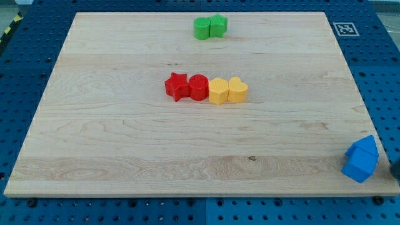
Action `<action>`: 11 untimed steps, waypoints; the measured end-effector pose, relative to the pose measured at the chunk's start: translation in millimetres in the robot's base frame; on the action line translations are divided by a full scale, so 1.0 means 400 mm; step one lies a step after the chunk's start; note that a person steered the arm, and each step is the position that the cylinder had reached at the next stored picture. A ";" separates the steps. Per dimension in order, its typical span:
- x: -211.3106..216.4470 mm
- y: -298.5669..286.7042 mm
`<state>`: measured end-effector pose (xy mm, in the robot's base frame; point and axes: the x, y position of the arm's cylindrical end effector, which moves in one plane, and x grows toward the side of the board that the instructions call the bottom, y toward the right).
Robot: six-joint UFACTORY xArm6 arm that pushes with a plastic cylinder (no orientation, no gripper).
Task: Separate the blue triangle from the blue cube
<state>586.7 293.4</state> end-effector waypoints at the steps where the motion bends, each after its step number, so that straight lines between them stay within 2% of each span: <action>1: -0.153 -0.072; 2: -0.203 -0.174; 3: -0.203 -0.099; 4: -0.153 0.012; 5: -0.046 -0.008; 7: -0.155 -0.239; 8: -0.165 -0.269; 10: 0.002 -0.268; 11: -0.014 -0.344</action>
